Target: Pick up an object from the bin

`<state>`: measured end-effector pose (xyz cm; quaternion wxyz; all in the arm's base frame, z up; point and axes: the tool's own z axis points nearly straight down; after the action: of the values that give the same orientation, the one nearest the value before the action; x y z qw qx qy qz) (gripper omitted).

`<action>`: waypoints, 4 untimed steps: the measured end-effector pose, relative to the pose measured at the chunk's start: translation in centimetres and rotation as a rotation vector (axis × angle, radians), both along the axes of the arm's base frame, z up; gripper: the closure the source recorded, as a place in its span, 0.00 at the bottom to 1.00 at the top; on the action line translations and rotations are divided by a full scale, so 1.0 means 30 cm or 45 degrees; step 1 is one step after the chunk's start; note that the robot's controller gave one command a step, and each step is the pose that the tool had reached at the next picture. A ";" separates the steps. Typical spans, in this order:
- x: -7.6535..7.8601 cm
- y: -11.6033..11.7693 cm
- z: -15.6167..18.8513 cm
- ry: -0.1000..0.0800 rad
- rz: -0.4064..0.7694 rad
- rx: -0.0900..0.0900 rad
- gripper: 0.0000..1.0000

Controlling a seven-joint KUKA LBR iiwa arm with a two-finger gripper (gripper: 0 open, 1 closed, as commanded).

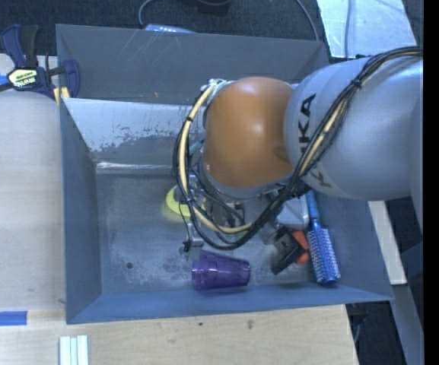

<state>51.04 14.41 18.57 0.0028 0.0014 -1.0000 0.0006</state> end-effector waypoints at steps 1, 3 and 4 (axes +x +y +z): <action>0.006 -0.001 0.015 -0.010 -0.004 0.003 0.00; 0.146 -0.194 -0.225 -0.015 -0.027 0.001 0.00; 0.197 -0.272 -0.384 -0.014 -0.190 0.004 1.00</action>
Offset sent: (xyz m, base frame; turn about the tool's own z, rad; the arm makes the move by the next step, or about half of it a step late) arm 0.0255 -0.0737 -0.0568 0.1255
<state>56.94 6.26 7.06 -0.0025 -0.0732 -0.9973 -0.0010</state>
